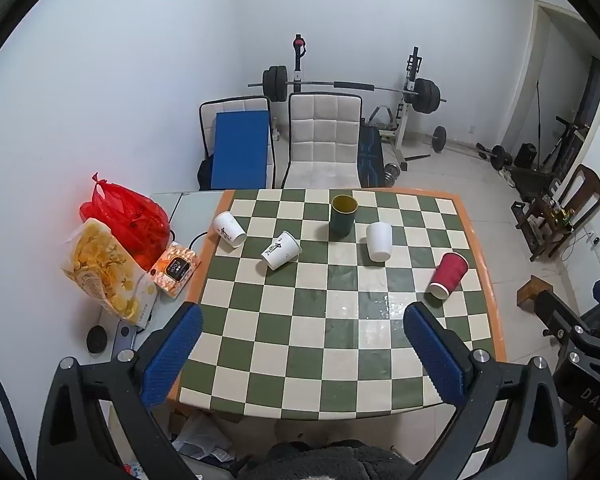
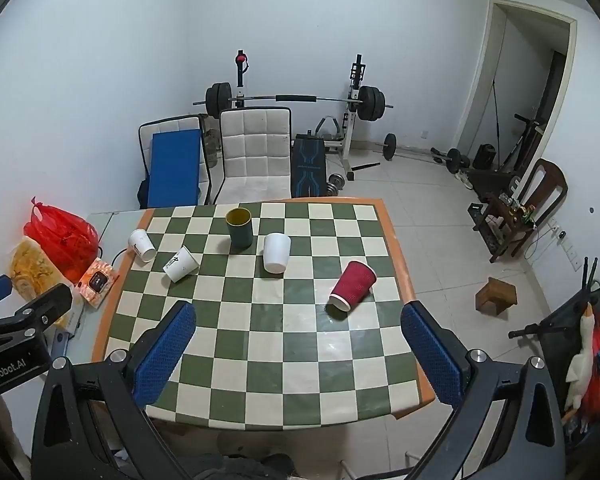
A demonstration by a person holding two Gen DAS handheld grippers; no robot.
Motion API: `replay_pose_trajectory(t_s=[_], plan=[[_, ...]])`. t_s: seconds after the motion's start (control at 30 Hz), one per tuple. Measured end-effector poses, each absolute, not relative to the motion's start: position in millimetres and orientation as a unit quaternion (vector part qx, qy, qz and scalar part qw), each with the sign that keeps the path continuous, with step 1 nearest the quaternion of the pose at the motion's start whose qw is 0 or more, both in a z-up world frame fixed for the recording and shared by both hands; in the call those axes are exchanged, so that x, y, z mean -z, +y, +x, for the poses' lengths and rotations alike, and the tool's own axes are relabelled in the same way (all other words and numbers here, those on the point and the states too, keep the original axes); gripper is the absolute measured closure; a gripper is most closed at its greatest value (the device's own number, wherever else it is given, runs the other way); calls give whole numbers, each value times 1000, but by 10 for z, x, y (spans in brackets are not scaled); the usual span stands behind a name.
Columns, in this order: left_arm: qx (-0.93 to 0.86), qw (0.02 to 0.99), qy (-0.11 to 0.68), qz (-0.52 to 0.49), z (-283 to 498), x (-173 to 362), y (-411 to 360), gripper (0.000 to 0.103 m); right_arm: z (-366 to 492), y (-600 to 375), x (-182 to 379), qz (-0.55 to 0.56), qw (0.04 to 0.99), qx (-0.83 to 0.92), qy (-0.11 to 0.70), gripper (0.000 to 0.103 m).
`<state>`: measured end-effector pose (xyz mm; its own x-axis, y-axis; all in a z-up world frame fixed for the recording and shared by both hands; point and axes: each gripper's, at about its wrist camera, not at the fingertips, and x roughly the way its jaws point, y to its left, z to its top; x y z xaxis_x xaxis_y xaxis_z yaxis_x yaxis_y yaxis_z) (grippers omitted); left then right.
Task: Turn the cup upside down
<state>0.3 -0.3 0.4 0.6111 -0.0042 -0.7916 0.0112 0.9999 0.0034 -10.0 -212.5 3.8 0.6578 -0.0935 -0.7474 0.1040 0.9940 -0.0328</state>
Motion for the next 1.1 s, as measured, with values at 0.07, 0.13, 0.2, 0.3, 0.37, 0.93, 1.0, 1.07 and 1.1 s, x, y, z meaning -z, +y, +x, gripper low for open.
replay_pose_trajectory(t_s=[0.07,0.13,0.2,0.3,0.37,0.93,1.0,1.07,1.1], plan=[[4,898,440,4,8,-4,-1,0,-104,-2127,-36,7,910,54,410,0],[4,898,440,3,6,-3,0,0,-111,-2103,-66,7,911,54,409,0],[4,898,439,3,9,-2,-2,0,-101,-2084,-61,9,911,53,408,0],[5,899,439,2,6,-4,1,0,-80,-2056,-92,9,912,53,408,0],[4,899,438,2,-15,-65,23,0,-107,-2055,-120,9,912,52,408,0],[5,901,433,0,-32,-122,22,0,-151,-2037,-209,11,912,46,408,0],[4,901,434,-1,-48,-136,-1,0,-155,-2019,-241,10,912,46,407,0],[3,901,434,0,-64,-151,-33,0,-159,-2015,-263,11,913,46,406,0],[4,901,433,0,-54,-155,-17,0,-153,-2009,-260,11,913,46,406,0]])
